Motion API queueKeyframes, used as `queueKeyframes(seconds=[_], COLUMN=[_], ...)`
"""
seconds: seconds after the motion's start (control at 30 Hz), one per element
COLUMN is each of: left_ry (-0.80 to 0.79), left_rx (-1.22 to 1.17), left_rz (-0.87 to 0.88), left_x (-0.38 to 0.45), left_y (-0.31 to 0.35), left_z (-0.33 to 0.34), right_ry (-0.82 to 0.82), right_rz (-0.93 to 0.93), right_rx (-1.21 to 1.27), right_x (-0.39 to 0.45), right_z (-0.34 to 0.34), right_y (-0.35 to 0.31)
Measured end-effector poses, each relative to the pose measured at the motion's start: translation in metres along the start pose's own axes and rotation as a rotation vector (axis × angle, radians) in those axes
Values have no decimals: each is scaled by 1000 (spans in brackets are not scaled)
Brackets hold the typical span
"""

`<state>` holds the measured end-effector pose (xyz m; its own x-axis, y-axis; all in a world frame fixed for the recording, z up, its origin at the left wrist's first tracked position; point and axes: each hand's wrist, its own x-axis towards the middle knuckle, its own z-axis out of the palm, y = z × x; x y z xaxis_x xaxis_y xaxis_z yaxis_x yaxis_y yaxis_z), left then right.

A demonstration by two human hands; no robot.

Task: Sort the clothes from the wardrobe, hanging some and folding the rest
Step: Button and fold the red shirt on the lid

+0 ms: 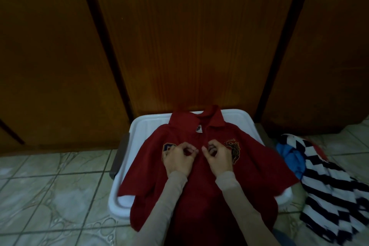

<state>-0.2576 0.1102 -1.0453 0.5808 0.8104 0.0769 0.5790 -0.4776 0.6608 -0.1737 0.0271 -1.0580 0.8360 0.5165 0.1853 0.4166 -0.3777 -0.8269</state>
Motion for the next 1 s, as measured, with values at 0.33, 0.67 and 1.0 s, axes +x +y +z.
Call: queueKeyframes(seconds=[0.33,0.67,1.0], left_ry=[-29,-52,-56], left_rx=[-151,-220,-236], left_rz=[-1,31,29], left_x=[-2,-1,0], left_y=[-3,-6,-8], left_z=[1,2,2], right_ry=[-25,-49,-78], right_rz=[-49,-27,-34], right_rx=[-52,-49,-7], right_x=[-2,-4,0], right_z=[2,-1,0], right_y=[1,-2,5])
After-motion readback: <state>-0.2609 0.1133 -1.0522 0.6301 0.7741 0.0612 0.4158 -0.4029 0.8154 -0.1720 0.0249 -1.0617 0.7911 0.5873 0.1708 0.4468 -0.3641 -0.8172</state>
